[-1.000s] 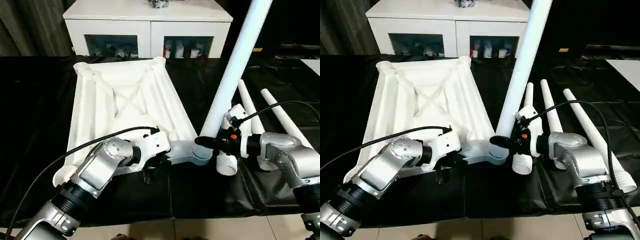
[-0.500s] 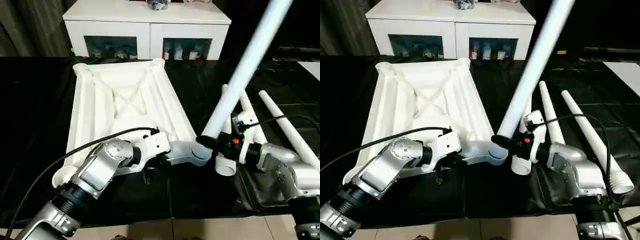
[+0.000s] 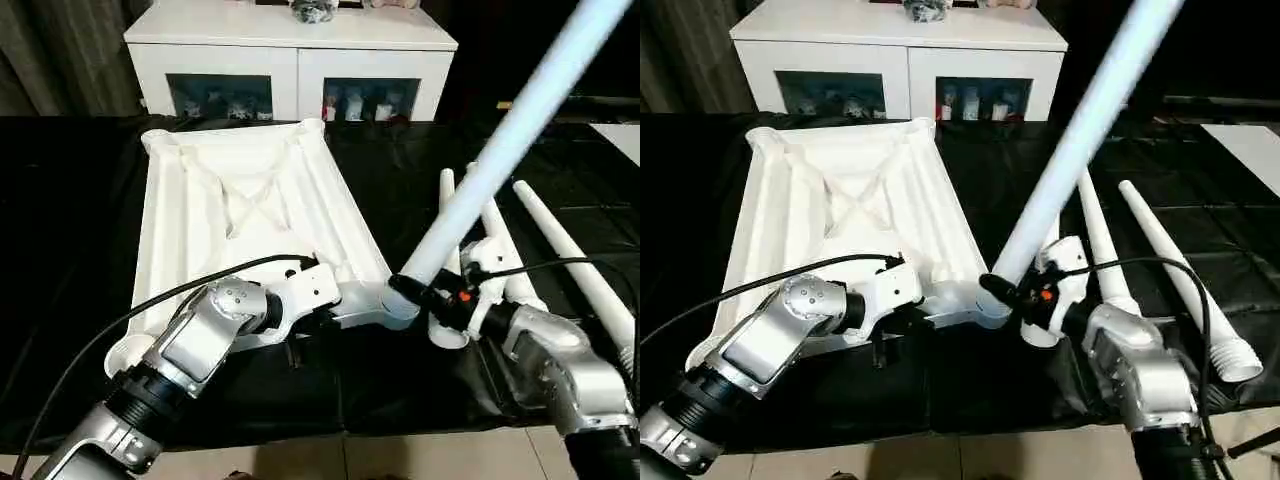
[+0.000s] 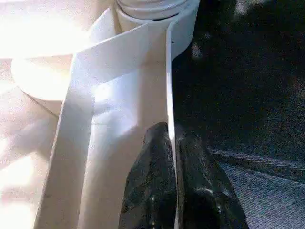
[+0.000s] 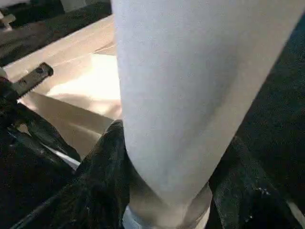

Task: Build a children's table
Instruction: Insert table leg to table base, then rotate leg to tighten

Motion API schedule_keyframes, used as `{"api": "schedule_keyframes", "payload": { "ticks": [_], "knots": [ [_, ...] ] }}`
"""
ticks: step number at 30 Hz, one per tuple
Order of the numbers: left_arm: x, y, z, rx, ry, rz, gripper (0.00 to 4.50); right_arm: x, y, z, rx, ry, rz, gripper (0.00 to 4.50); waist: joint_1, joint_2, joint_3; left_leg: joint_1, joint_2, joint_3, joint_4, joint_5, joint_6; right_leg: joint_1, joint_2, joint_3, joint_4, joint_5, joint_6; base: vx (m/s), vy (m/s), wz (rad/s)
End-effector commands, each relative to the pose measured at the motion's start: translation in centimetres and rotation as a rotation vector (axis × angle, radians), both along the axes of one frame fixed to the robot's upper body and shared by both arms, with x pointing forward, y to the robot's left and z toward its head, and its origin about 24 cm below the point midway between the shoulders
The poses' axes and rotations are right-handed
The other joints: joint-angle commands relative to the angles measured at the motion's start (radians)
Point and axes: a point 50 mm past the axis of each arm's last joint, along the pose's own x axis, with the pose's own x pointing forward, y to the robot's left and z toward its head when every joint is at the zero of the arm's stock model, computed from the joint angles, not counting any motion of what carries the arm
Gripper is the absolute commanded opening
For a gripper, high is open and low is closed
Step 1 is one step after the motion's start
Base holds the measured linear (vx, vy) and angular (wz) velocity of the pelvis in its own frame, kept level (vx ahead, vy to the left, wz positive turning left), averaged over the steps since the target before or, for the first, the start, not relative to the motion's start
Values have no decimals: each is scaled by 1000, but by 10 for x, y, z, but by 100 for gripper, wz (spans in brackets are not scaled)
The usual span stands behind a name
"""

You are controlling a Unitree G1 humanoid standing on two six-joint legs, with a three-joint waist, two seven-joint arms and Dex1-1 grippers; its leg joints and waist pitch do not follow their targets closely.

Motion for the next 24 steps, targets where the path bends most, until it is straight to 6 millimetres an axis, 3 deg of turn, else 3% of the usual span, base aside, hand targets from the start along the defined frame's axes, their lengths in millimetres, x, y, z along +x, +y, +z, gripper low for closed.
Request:
{"api": "schedule_keyframes", "payload": {
  "ticks": [1,9,18,21,24],
  "knots": [
    [5,-4,12,-29,-48,-11,0,-8,-5,-24,-124,102,-24,191,-8,-2,-56,27,57,-45,-96,-415,-30,22,-57,39,-95,-506,-128,0,0,0],
    [5,-4,13,-29,-50,-16,0,-8,1,-23,-179,136,75,191,-24,-1,-54,29,57,-50,-98,-457,-33,20,-56,35,-99,-521,-126,0,0,0],
    [6,-4,15,-26,-61,-15,0,-1,-2,-21,-219,237,171,191,-23,-2,-58,26,61,-45,-99,-408,-25,28,-59,41,-87,-407,-178,0,0,0],
    [8,-4,17,-31,-72,0,0,2,-2,-25,-222,230,123,191,-26,-9,-55,25,60,-45,-100,-418,-26,28,-60,39,-91,-443,-168,0,0,0],
    [8,-4,18,-34,-76,9,0,2,-1,-26,-216,232,110,191,-27,-4,-53,30,60,-48,-99,-449,-35,22,-60,37,-97,-499,-151,0,0,0]
  ]
}}
